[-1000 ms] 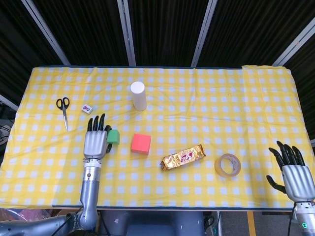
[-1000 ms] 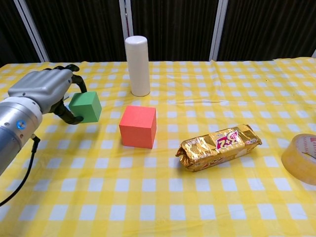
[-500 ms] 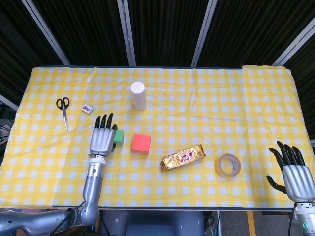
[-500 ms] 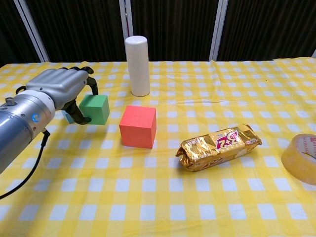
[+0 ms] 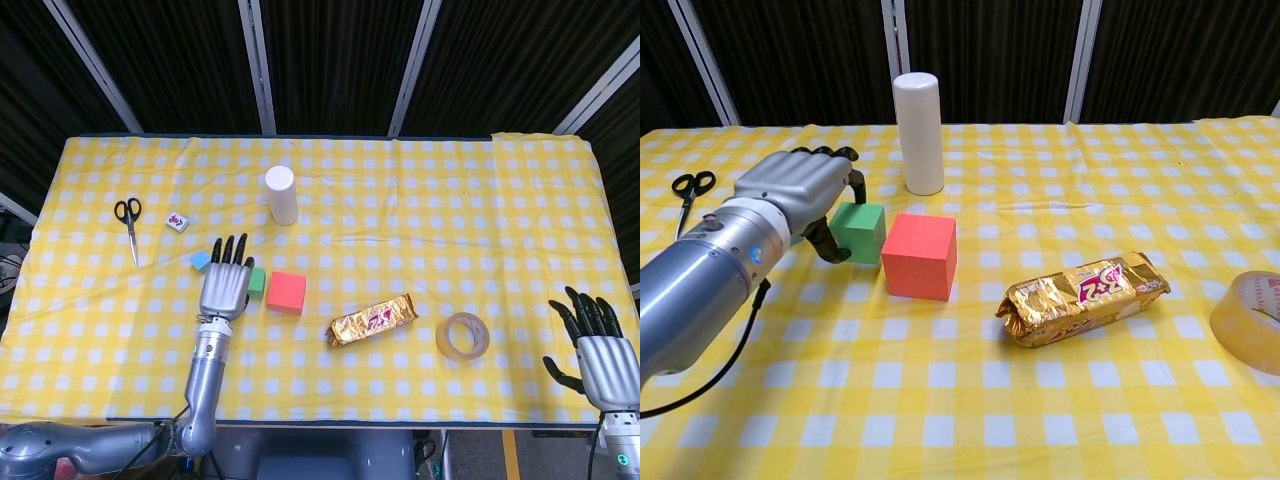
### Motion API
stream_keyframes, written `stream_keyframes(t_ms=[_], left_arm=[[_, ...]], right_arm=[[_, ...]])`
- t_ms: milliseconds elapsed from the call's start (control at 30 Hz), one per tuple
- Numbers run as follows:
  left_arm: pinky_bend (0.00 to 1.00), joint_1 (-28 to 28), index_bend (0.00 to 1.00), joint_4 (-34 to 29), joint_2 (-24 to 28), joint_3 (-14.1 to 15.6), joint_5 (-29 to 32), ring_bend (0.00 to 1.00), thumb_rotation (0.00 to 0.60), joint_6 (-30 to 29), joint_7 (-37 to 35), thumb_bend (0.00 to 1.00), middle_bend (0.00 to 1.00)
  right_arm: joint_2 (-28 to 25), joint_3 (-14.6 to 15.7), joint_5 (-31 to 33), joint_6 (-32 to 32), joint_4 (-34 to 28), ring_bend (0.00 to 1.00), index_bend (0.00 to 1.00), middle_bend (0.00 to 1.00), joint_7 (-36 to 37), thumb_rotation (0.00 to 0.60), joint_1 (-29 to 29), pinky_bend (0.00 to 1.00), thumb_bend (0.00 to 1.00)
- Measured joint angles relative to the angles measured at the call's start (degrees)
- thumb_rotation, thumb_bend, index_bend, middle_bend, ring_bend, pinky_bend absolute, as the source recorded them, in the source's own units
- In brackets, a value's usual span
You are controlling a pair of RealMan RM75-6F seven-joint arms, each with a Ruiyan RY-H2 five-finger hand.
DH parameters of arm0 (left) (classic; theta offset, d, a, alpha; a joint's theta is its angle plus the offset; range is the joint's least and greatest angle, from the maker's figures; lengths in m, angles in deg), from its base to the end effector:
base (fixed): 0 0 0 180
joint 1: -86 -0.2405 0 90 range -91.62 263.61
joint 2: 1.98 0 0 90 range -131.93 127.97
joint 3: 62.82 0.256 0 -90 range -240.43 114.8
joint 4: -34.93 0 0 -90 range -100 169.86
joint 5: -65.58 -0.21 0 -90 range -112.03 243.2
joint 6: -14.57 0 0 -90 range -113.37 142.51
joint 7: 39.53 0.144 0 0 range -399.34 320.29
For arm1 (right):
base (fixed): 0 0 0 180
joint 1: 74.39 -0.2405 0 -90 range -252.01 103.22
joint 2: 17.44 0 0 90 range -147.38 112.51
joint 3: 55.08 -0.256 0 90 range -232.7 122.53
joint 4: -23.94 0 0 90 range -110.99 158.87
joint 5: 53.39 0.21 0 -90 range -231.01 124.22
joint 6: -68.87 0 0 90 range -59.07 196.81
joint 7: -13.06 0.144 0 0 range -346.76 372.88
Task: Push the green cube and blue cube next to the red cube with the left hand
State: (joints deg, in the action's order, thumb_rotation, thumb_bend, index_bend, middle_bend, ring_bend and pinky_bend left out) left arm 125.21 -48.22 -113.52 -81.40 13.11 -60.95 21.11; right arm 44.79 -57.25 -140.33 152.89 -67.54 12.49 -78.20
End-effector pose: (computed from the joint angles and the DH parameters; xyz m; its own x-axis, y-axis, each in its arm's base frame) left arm -0.0999 0.3130 -0.0689 0.6140 0.1039 0.7824 0.7887 -0.1194 -0.6031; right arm -0.3196 -0.1731 0.1664 0.4494 -0.0371 0.8926 -0.8933 -0.0077 0.4494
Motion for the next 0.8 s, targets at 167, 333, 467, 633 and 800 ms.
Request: stream_keyframes(t_ms=[167, 333, 467, 633, 800], left_arm=[[0.0, 0.62, 0.41, 1.31, -1.22, 1.1, -0.23, 0.0, 0.6, -0.41, 0.01, 0.45, 0.0], [0.0, 1.33, 0.41, 2.85, -2.37, 1.53, -0.42, 0.0, 0.6, -0.76, -0.17, 0.45, 0.0], [0.0, 1.73, 0.41, 3.54, -2.98, 1.81, -0.45, 0.0, 0.6, -0.96, 0.12, 0.45, 0.0], [0.0, 2.09, 0.41, 4.76, -3.71, 2.17, -0.47, 0.0, 0.6, -1.06, 0.09, 0.45, 0.0], [0.0, 2.22, 0.41, 5.65, -4.14, 2.66, -0.39, 0.0, 0.6, -1.0, -0.02, 0.45, 0.0]], right_arm=[[-0.17, -0.01, -0.34, 0.32, -0.04, 0.0, 0.16, 0.0, 0.42, 0.6, 0.05, 0.0, 0.32], [-0.35, 0.0, -0.57, 0.76, -0.06, 0.0, 0.16, 0.0, 0.99, 0.6, 0.24, 0.0, 0.32], [-0.44, 0.07, -0.82, 1.0, 0.06, 0.0, 0.16, 0.0, 1.48, 0.6, 0.37, 0.0, 0.32], [-0.46, 0.19, -1.04, 0.98, 0.08, 0.0, 0.16, 0.0, 1.53, 0.6, 0.39, 0.0, 0.32], [-0.4, 0.16, -0.97, 0.91, 0.18, 0.0, 0.16, 0.0, 1.63, 0.6, 0.37, 0.0, 0.32]])
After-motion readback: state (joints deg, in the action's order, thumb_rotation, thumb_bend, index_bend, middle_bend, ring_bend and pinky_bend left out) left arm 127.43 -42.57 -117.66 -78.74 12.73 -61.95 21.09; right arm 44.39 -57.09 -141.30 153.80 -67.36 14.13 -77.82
